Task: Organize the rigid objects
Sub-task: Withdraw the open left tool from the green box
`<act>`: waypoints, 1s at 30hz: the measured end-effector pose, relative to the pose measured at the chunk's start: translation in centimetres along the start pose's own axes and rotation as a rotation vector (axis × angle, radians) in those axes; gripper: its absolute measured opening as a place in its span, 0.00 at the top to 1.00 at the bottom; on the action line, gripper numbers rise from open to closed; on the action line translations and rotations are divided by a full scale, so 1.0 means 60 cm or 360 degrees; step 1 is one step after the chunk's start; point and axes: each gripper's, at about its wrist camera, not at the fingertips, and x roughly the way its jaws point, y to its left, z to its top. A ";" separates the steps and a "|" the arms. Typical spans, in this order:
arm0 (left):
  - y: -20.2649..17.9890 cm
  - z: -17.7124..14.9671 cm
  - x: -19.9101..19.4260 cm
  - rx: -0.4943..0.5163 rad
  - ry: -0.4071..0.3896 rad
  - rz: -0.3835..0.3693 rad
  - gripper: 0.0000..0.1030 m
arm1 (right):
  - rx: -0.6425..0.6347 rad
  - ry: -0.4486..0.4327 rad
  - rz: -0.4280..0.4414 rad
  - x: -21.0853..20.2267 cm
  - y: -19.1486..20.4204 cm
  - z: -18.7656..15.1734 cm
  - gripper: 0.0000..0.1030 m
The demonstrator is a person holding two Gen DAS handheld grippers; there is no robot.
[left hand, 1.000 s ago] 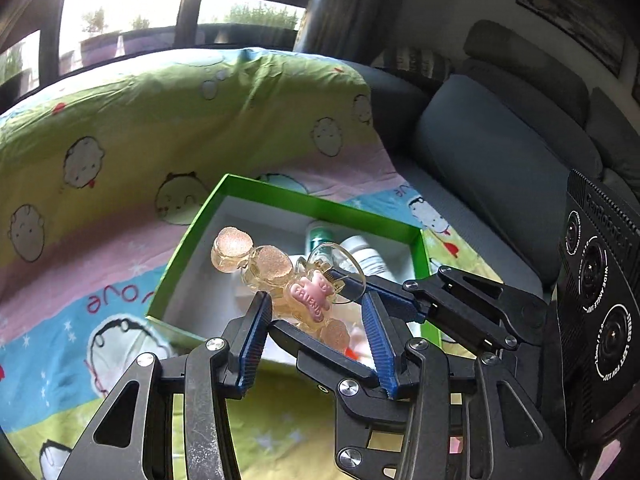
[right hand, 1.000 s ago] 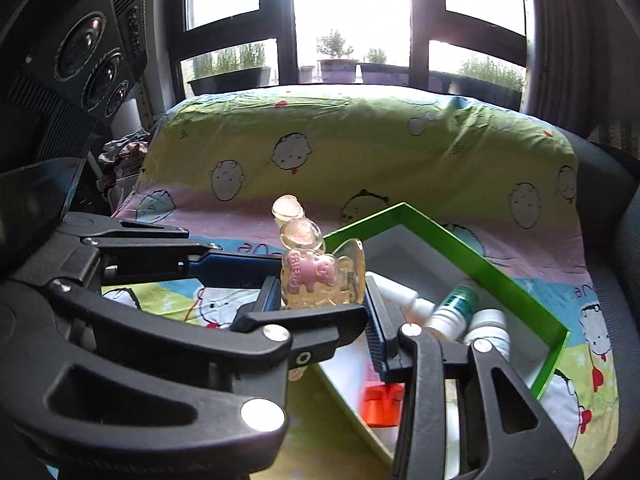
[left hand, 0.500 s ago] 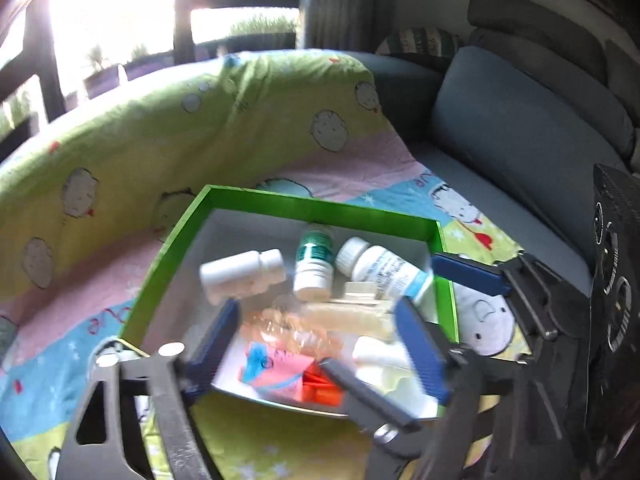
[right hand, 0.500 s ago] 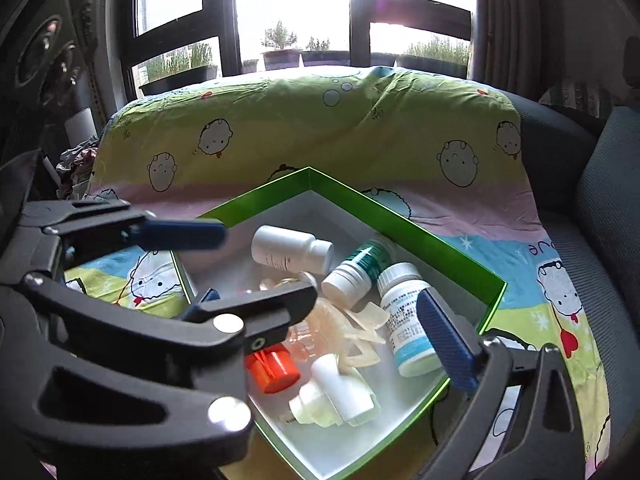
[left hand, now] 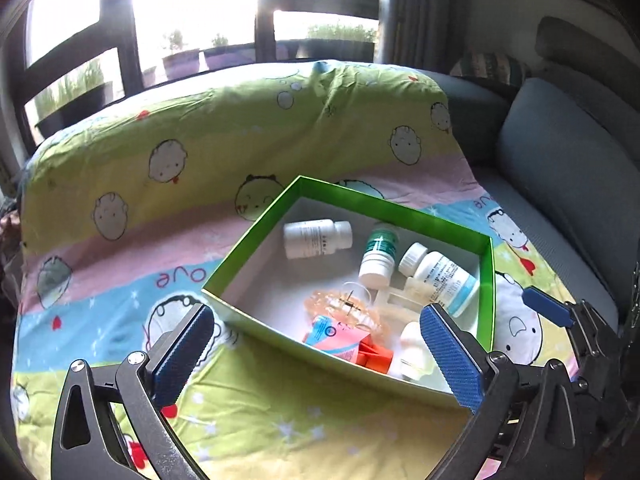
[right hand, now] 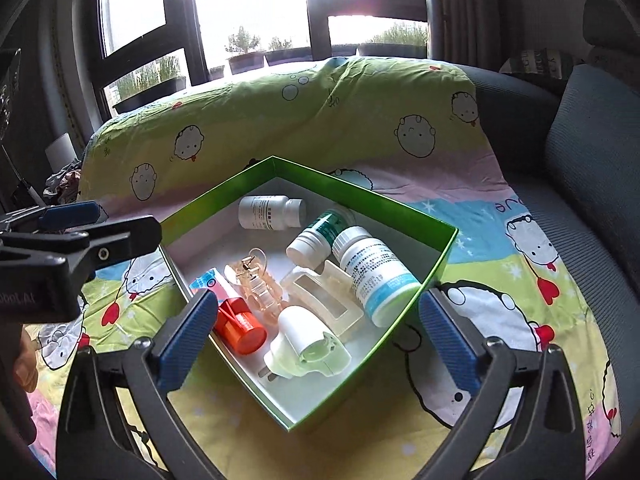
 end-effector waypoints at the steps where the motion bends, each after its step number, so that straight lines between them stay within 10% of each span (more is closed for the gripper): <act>1: 0.000 -0.002 -0.003 0.0006 -0.0011 0.0023 0.00 | 0.0004 0.0000 -0.0006 -0.002 -0.002 -0.001 0.02; 19: -0.016 -0.008 0.008 0.0122 -0.0022 0.0180 0.00 | -0.0094 0.0137 -0.0344 0.012 0.006 0.022 0.01; 30: -0.013 -0.006 0.015 0.0142 -0.0021 0.0232 0.00 | -0.0085 0.0148 -0.0326 0.007 0.005 0.031 0.01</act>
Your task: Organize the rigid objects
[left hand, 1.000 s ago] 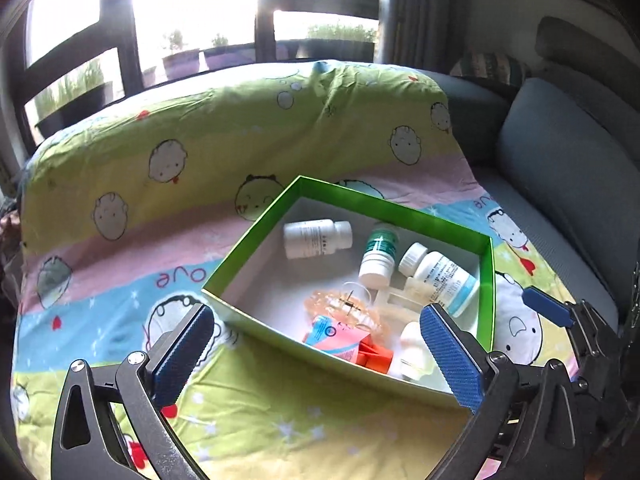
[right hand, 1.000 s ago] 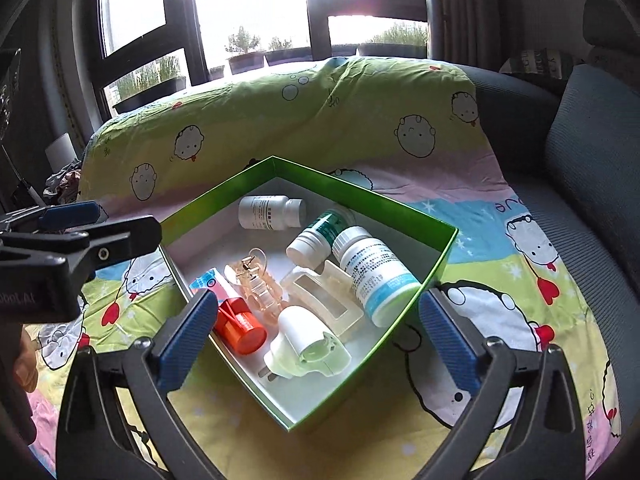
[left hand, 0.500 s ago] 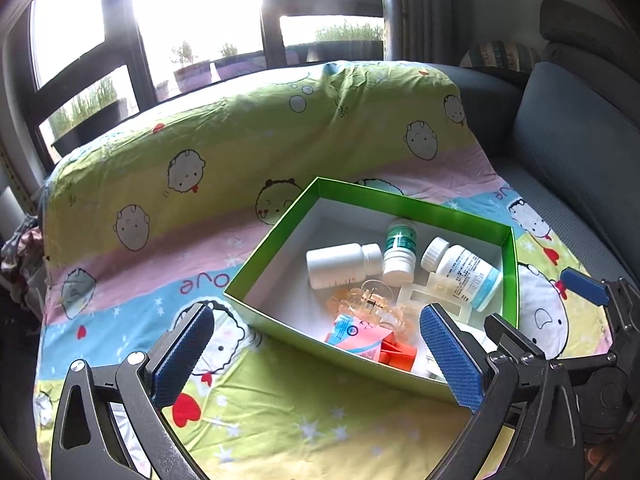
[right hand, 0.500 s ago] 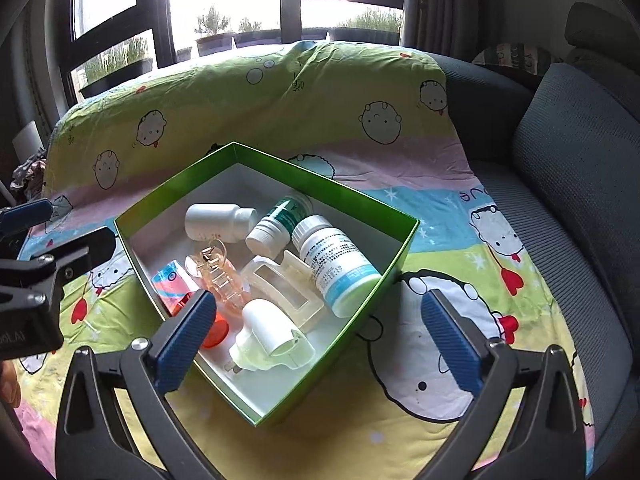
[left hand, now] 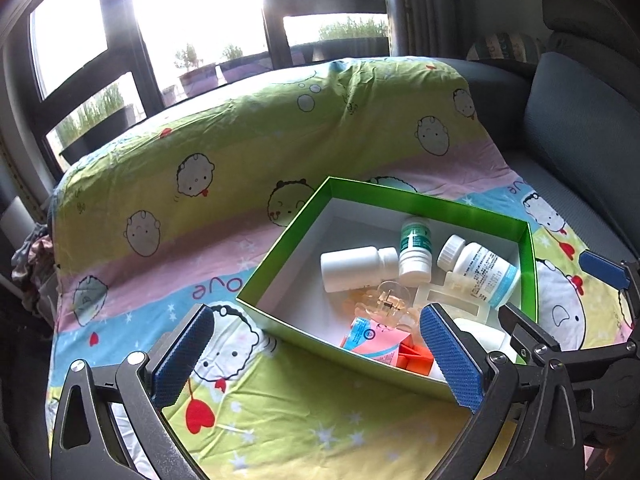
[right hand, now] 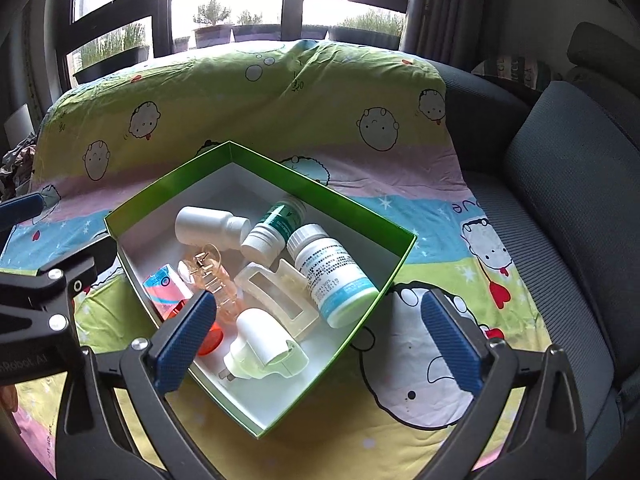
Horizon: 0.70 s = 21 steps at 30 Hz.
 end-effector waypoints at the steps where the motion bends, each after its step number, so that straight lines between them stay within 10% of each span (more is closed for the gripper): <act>1: -0.001 0.000 0.000 0.0003 0.0001 0.0003 0.00 | 0.0004 0.0003 -0.0004 0.001 -0.001 0.000 0.01; 13: -0.007 -0.015 -0.022 0.0049 -0.0215 0.0168 0.00 | 0.0044 0.0000 -0.0014 0.006 -0.017 -0.008 0.01; 21: -0.007 -0.032 -0.060 0.0002 -0.0473 0.0042 0.00 | 0.0065 -0.0002 -0.0012 0.012 -0.026 -0.018 0.01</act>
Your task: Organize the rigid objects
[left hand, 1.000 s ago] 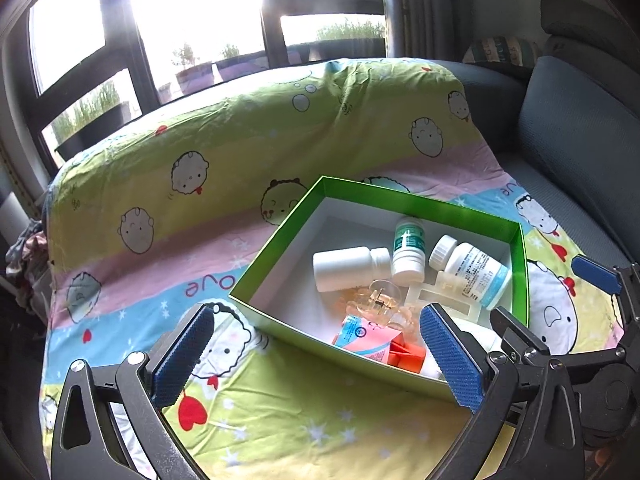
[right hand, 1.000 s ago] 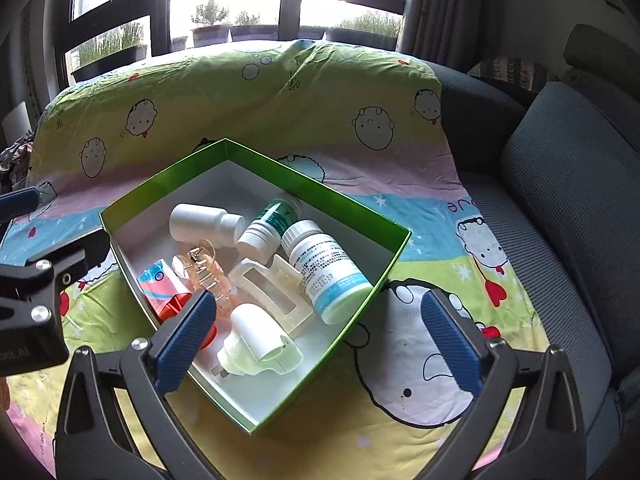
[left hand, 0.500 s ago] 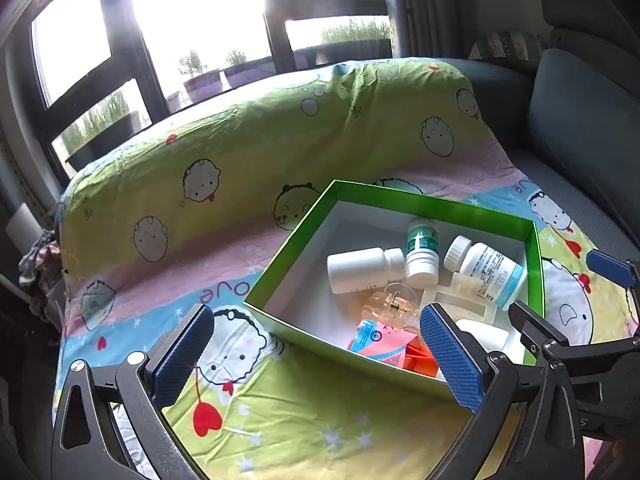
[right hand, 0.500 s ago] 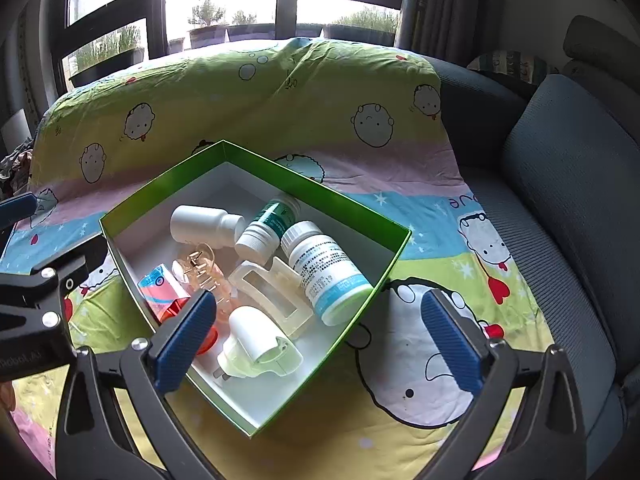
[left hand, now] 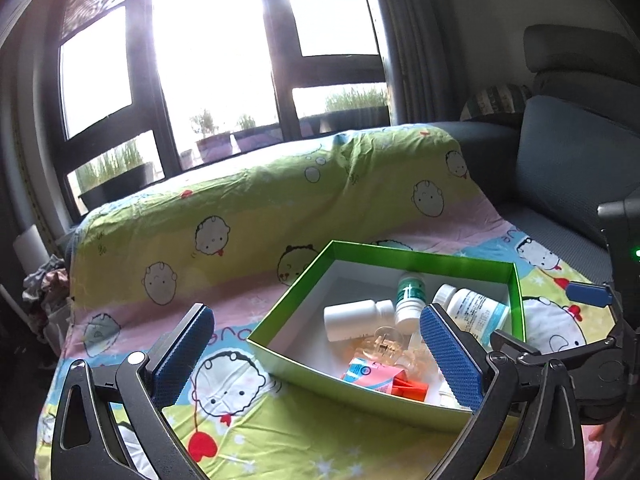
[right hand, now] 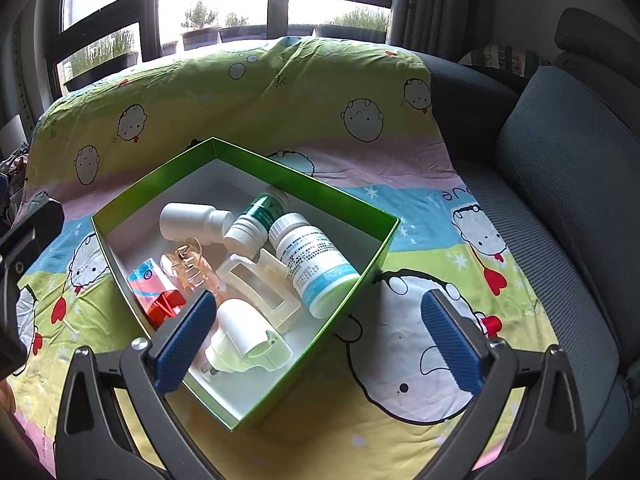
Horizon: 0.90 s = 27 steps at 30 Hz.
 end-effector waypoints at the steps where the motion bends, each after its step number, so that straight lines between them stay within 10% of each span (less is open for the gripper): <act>1: -0.001 0.000 -0.002 0.0001 -0.0012 -0.0007 0.00 | 0.0004 0.0004 0.0001 0.002 -0.001 -0.001 0.01; 27: -0.047 -0.025 -0.014 0.0350 0.0046 -0.0072 0.00 | -0.0021 0.0018 0.0053 -0.002 0.008 -0.013 0.01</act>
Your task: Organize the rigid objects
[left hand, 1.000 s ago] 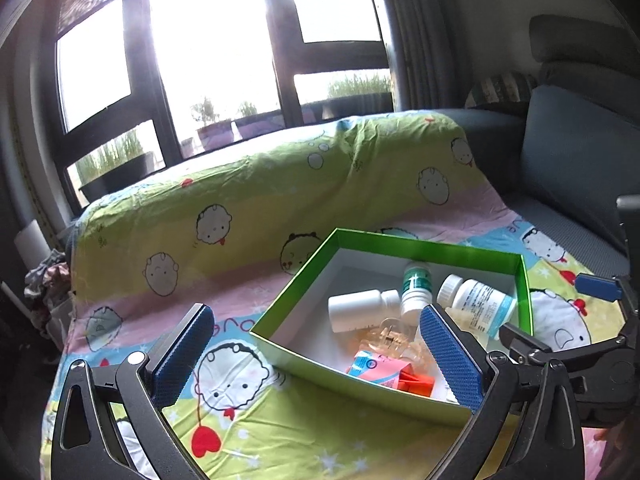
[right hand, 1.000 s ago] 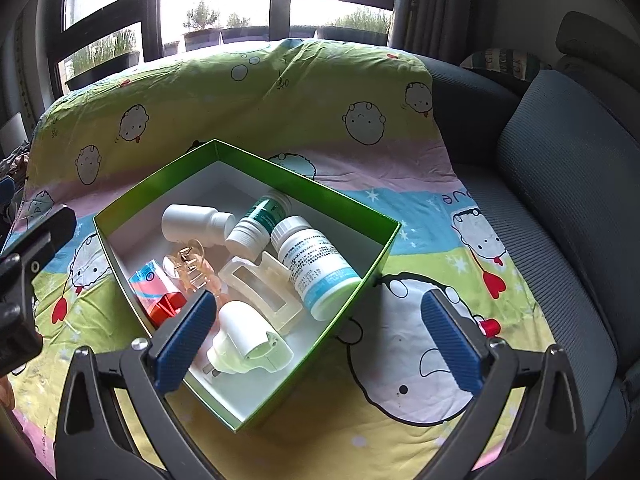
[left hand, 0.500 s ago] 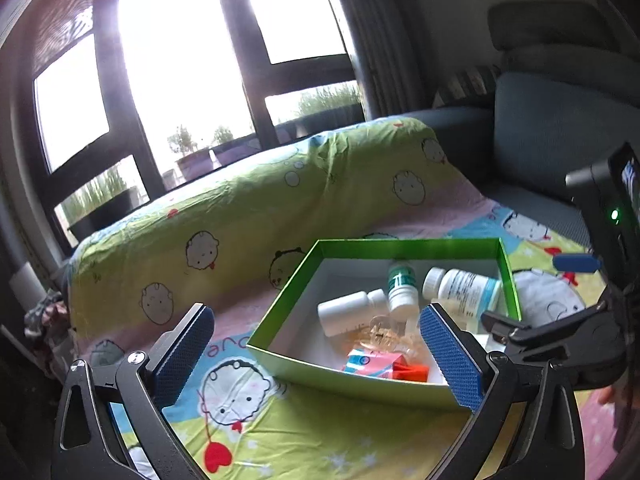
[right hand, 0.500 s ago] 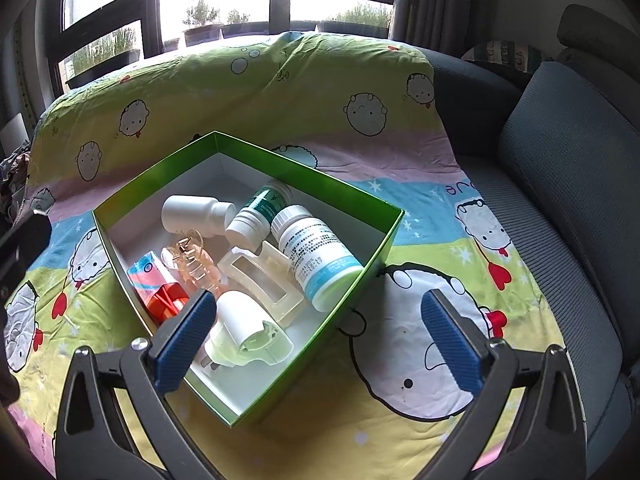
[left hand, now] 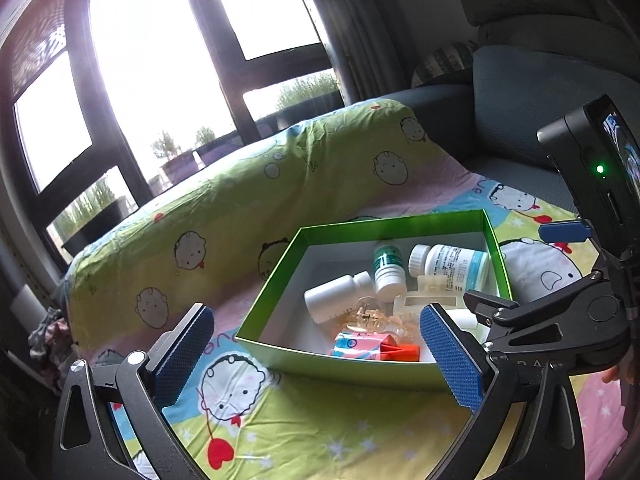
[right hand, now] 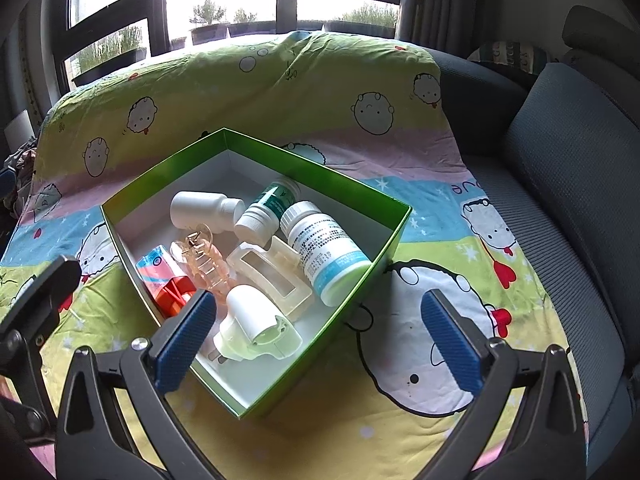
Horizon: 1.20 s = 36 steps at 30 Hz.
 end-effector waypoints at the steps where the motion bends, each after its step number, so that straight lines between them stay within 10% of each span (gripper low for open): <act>1: 0.000 0.000 -0.001 -0.0006 -0.0007 0.0009 0.00 | 0.0000 0.0000 -0.0001 0.000 -0.001 0.000 0.01; 16: -0.004 0.004 0.004 -0.0037 0.0013 -0.0008 0.00 | -0.0011 0.0020 -0.0010 0.008 0.002 -0.001 0.01; 25: 0.006 0.022 0.096 -0.0098 0.0788 -0.0354 0.00 | -0.0167 0.0163 -0.0069 0.017 -0.006 0.025 0.01; 36: 0.008 0.021 0.125 -0.0123 0.1036 -0.0394 0.00 | -0.0176 0.0175 -0.0053 0.009 -0.011 0.036 0.01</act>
